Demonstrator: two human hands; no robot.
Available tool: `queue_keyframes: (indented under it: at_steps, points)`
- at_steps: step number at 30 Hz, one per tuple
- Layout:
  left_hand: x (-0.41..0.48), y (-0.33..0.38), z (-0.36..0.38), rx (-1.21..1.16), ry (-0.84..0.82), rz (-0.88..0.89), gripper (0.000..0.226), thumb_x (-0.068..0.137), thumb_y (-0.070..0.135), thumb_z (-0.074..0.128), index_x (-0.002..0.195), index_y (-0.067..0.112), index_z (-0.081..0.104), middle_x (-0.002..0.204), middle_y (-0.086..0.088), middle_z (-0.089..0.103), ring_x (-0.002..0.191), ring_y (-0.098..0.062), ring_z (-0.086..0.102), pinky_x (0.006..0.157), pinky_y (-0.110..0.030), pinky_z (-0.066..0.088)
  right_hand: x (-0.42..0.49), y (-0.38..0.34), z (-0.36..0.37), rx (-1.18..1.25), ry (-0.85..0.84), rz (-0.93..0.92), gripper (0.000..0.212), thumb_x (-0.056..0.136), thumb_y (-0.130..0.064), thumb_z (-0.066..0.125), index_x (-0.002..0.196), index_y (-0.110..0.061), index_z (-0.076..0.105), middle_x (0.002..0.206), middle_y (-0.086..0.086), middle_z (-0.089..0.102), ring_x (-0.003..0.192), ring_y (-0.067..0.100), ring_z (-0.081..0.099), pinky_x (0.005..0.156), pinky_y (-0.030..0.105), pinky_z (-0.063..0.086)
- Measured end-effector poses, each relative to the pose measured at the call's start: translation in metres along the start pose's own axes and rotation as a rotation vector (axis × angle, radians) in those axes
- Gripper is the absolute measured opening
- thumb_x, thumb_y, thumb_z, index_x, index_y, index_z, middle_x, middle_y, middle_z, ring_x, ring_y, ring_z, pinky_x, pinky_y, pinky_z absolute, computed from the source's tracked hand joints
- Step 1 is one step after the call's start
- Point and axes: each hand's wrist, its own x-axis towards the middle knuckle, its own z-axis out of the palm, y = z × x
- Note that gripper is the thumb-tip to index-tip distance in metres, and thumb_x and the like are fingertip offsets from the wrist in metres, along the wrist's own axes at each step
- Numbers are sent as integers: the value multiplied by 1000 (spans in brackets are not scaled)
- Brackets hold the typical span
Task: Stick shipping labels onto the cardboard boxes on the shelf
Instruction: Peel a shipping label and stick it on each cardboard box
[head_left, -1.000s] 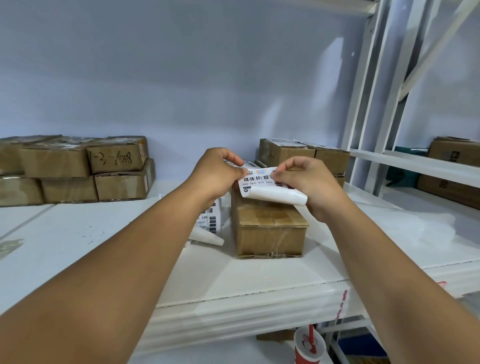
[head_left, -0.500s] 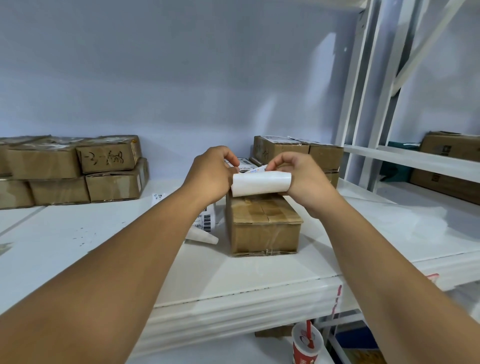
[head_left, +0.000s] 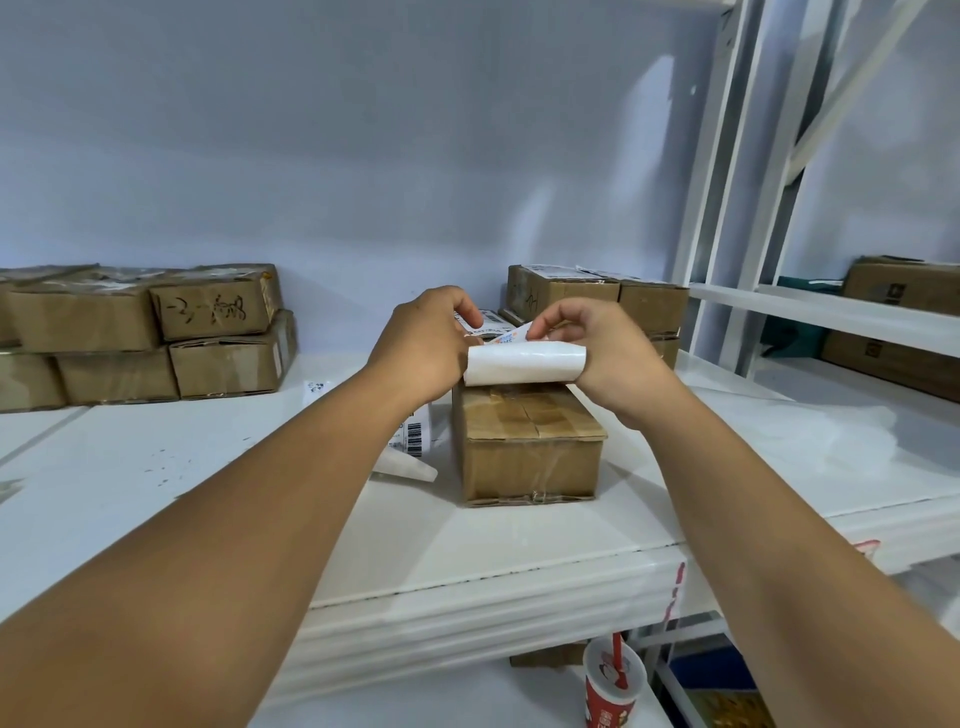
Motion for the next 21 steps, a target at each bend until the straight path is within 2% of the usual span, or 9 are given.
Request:
queue_keyframes:
  at_steps: [4,9,12,16,21]
  points:
    - [-1,-2,2,120,-6,59,25,83,5,63,93,26,56,98,-3,59,90,-24,58,78,-35,51,-1,-1,0,-29,4,-15,34,80,11,55,77,-22,63,77,2,66,72,16,58,69,31,48]
    - [-6,2,3,224,-51,142,32,81,17,70,110,20,56,98,1,52,90,-20,51,79,-35,48,-1,-1,-1,-34,-12,-11,31,79,10,60,77,-21,64,79,4,66,78,20,62,75,40,53]
    - [-6,2,2,237,-60,157,35,81,19,71,112,20,55,105,-2,56,93,-20,52,80,-37,49,-1,-2,-1,-28,-17,1,27,79,6,62,77,-21,65,80,6,65,76,21,60,75,44,53]
    - [-7,2,2,287,-100,183,38,82,18,69,116,21,52,110,-4,58,90,-18,50,79,-35,49,-1,-3,-1,-42,-35,-3,21,79,1,67,80,-20,66,78,3,63,73,19,57,70,37,49]
    - [-7,1,2,326,-125,179,47,79,8,70,120,23,51,111,-3,58,92,-19,52,77,-34,49,-2,-5,-1,0,-41,2,23,81,3,65,80,-19,65,74,3,63,71,18,58,68,33,46]
